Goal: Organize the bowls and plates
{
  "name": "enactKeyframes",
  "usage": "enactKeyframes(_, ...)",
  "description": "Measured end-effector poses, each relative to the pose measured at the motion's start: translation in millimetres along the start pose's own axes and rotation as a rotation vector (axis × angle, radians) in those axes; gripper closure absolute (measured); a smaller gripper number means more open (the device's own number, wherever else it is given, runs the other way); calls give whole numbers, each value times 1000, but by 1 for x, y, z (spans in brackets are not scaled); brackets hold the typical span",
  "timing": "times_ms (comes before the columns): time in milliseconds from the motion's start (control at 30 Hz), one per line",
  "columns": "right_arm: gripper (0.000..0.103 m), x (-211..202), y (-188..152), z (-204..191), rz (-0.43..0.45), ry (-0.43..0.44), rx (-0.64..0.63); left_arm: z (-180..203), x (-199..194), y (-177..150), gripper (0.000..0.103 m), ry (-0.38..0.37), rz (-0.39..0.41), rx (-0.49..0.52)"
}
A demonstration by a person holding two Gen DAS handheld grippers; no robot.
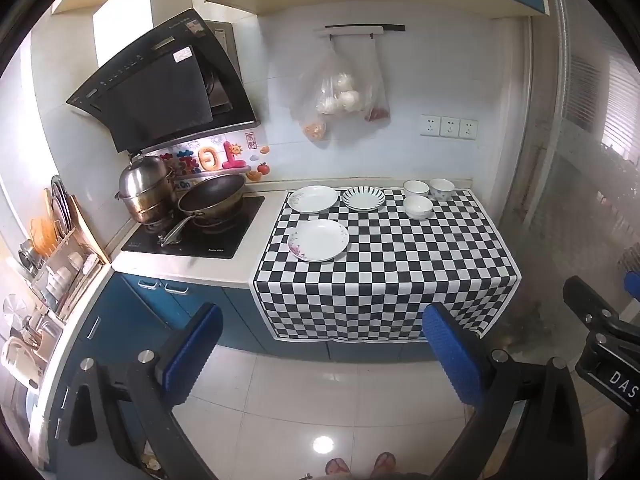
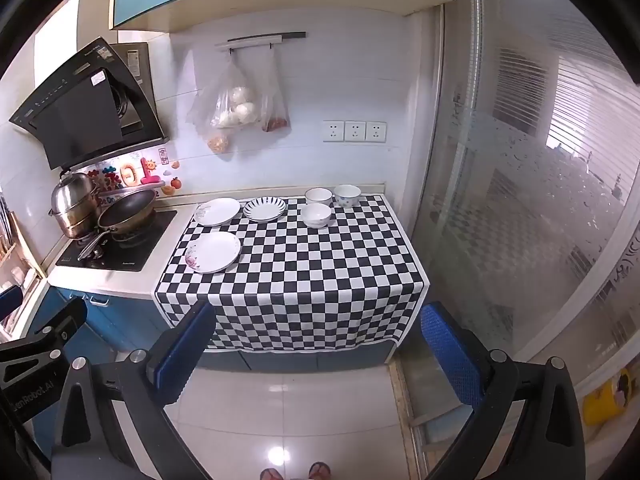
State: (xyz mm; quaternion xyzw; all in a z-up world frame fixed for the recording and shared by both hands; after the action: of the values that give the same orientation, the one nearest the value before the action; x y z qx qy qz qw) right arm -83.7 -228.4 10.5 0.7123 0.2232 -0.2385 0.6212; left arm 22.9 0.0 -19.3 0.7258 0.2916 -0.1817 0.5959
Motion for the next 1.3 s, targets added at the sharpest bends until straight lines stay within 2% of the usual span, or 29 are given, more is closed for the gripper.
enactKeyframes(433,0,-5,-2,8,-1,-1,7,15,-5,3,1,0,2,8)
enactKeyframes(700,0,-11,1,17,3,-7,5,12,-11,11,1,-17,5,11)
enactKeyframes(1300,0,-15,-3,7,24,-27,5,10,-14,11,1,-38,36,9)
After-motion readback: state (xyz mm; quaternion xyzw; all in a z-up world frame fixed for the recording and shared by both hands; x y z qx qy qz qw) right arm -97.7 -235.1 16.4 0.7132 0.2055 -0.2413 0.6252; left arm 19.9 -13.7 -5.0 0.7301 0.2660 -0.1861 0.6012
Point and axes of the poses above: each gripper's, at about its wrist camera, not at the fingertips, and x roughly the way its jaws point, z to its right, y to its top, the point moved 3 cm from there along x, roughly the way its jaws point, and after that the axes turned 12 degrees about y, right-handed, at the moved point
